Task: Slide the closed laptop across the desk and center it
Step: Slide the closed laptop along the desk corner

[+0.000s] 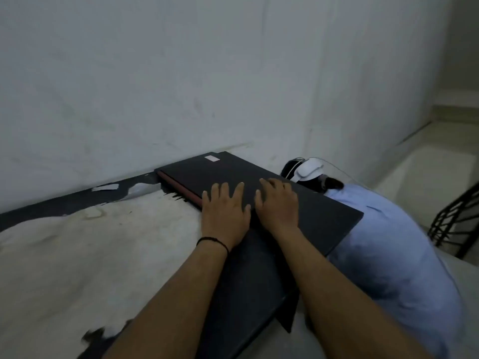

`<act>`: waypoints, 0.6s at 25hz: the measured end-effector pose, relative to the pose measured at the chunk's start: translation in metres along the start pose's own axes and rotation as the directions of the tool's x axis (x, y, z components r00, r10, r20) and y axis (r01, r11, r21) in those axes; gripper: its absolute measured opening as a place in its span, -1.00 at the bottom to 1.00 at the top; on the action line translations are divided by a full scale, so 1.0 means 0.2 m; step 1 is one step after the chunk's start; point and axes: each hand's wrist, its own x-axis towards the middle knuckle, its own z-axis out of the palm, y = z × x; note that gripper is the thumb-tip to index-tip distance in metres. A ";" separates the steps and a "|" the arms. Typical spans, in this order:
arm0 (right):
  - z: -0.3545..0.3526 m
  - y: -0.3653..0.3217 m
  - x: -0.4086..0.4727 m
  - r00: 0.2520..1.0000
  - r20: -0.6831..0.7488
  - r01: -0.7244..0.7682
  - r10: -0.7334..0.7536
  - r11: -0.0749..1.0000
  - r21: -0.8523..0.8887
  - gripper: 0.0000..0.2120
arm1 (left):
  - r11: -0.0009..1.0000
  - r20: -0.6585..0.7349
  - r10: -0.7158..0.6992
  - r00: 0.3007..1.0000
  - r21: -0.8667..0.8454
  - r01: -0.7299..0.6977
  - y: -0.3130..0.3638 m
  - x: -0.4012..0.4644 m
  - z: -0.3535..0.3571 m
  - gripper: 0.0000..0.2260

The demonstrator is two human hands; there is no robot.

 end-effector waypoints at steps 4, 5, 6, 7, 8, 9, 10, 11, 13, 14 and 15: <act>0.11 0.10 0.04 0.961 0.176 -0.224 0.215 0.974 0.036 -0.45 | 1.000 0.089 -0.025 0.996 0.021 0.023 0.05 0.05 0.16 -0.43; 0.13 0.11 0.06 0.952 0.200 -0.239 0.230 0.971 0.022 -0.42 | 0.999 0.079 -0.025 0.997 0.026 0.023 0.06 0.06 0.18 -0.43; 0.15 0.12 0.09 0.945 0.219 -0.254 0.244 0.967 0.018 -0.38 | 0.999 0.063 -0.021 0.998 0.027 0.020 0.06 0.06 0.20 -0.44; 0.17 0.13 0.12 0.934 0.238 -0.278 0.266 0.961 0.016 -0.35 | 0.999 0.051 -0.025 0.998 0.033 0.024 0.05 0.07 0.23 -0.44; 0.17 0.13 0.15 0.923 0.259 -0.299 0.284 0.954 0.020 -0.30 | 0.999 0.036 -0.022 0.999 0.034 0.020 0.04 0.07 0.24 -0.43; 0.18 0.14 0.17 0.911 0.277 -0.323 0.305 0.946 0.018 -0.26 | 0.999 0.028 -0.023 0.999 0.043 0.022 0.04 0.07 0.25 -0.43; 0.19 0.14 0.20 0.895 0.300 -0.350 0.330 0.936 0.017 -0.23 | 0.999 0.023 -0.023 0.999 0.044 0.022 0.04 0.06 0.26 -0.43; 0.20 0.14 0.22 0.886 0.305 -0.372 0.349 0.928 0.019 -0.20 | 0.999 0.016 -0.023 1.000 0.044 0.023 0.04 0.06 0.26 -0.43; 0.21 0.14 0.26 0.878 0.281 -0.413 0.387 0.910 0.036 -0.18 | 0.999 0.015 -0.025 1.000 0.041 0.025 0.04 0.06 0.26 -0.44; 0.21 0.15 0.27 0.877 0.265 -0.428 0.401 0.903 0.049 -0.18 | 0.999 0.014 -0.026 1.000 0.039 0.026 0.04 0.06 0.26 -0.44; 0.22 0.15 0.28 0.878 0.251 -0.436 0.408 0.898 0.062 -0.18 | 0.999 0.012 -0.026 1.000 0.036 0.025 0.04 0.06 0.26 -0.44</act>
